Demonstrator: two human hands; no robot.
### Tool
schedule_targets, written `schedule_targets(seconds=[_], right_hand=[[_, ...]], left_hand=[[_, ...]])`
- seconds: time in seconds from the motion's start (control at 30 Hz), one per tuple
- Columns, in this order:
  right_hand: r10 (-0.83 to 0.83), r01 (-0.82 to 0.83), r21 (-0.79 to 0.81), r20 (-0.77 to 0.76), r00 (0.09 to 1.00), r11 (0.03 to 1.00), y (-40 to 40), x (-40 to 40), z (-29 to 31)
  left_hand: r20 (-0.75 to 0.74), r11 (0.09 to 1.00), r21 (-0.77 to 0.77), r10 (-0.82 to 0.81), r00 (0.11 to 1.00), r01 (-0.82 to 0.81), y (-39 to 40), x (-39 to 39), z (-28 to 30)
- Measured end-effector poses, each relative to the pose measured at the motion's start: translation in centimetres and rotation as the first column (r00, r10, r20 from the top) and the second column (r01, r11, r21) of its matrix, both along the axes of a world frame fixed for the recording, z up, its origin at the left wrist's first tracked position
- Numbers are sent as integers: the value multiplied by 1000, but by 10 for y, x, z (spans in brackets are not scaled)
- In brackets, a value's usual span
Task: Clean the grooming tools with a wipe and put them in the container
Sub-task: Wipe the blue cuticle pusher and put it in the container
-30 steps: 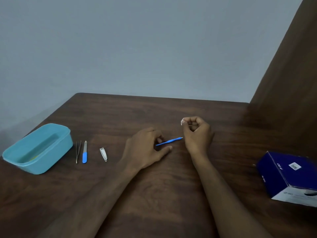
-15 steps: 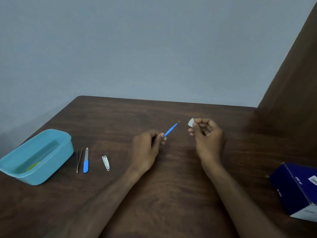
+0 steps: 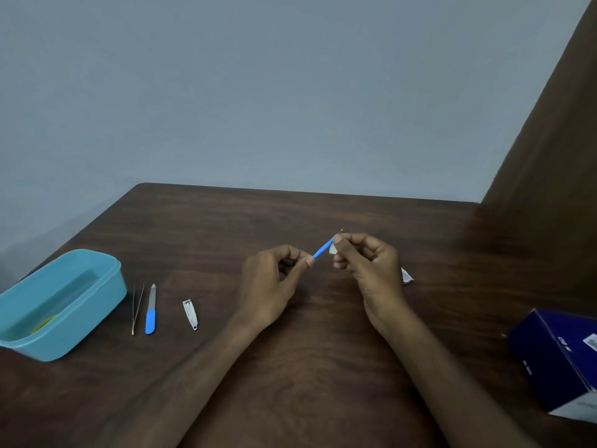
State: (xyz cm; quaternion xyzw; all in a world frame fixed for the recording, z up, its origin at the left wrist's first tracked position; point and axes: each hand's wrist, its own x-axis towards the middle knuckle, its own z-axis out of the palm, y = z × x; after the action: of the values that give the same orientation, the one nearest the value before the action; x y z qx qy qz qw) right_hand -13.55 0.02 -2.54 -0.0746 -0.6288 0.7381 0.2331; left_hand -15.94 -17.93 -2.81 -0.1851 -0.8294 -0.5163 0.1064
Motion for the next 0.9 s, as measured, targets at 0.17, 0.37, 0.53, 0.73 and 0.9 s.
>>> schedule_targets(seconds=[0.17,0.37,0.53,0.73,0.9], right_hand=[[24,-24,-28,-7,1000,999,-1,-1,0],[52,-52,-23,5,999,998,-1,-1,0],[43,-43,31,-2,999,999,-2,1,1],[-228,289,444,-187,956,848,8,10,3],[19,344,743,-432,902,574,-8,16,4]], left_hand=[[-39,1000,-4,-10,999,10,-2,0,-2],[12,996,-17,-87,996,87,-1,0,-1],[43,996,6,-90,995,89,-2,-1,1],[132,996,82,-29,991,18,-4,-4,2],[134,998,58,-27,991,19,-3,-3,4]])
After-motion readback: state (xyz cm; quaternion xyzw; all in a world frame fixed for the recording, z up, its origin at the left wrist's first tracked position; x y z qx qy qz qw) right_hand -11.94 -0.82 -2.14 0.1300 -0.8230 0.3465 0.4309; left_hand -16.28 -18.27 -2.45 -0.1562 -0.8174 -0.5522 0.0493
